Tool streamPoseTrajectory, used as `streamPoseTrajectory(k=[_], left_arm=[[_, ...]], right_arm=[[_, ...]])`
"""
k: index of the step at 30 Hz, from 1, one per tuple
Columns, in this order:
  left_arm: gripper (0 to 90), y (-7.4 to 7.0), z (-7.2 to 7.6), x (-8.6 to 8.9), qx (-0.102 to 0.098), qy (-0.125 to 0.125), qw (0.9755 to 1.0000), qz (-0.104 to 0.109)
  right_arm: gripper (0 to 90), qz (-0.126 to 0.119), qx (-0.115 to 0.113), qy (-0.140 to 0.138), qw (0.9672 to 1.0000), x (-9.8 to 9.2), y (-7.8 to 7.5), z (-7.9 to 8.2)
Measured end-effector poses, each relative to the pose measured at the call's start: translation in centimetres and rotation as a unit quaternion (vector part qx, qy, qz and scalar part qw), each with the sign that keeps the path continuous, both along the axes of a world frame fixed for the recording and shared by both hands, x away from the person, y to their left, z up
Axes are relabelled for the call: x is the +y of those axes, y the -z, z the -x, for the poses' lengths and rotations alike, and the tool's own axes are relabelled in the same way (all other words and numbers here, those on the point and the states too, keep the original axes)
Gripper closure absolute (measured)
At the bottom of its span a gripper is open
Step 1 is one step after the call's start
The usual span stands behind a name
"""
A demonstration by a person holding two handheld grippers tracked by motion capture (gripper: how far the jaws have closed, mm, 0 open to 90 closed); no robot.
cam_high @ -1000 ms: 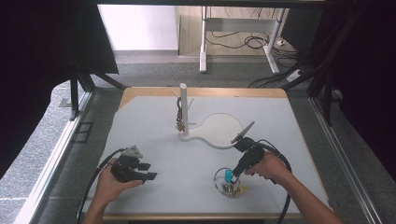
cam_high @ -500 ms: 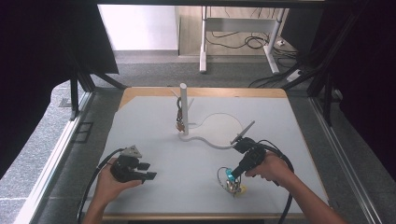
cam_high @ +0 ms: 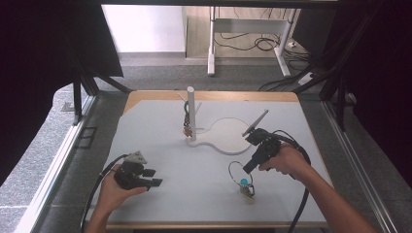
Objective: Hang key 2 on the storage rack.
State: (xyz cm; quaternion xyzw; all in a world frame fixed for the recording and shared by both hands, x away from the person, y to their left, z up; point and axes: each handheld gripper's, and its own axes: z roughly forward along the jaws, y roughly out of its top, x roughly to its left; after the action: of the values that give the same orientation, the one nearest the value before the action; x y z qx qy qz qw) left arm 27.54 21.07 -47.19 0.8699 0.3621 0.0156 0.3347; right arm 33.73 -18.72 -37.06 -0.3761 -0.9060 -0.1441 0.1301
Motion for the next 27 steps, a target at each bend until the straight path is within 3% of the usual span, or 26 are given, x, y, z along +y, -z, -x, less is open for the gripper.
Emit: streamPoseTrajectory(k=[12, 27], left_arm=[[50.3, -0.2, 0.1, 0.2, -0.002, -0.003, 0.9999, 0.01], [50.3, -0.4, 0.1, 0.1, -0.001, -0.002, 0.9999, 0.015]], right_arm=[[88.7, 0.009, -0.011, -0.003, 0.9999, -0.4, -3.8, -2.1], [88.7, 0.008, -0.025, 0.006, 0.9996, -0.6, -6.7, -3.7]])
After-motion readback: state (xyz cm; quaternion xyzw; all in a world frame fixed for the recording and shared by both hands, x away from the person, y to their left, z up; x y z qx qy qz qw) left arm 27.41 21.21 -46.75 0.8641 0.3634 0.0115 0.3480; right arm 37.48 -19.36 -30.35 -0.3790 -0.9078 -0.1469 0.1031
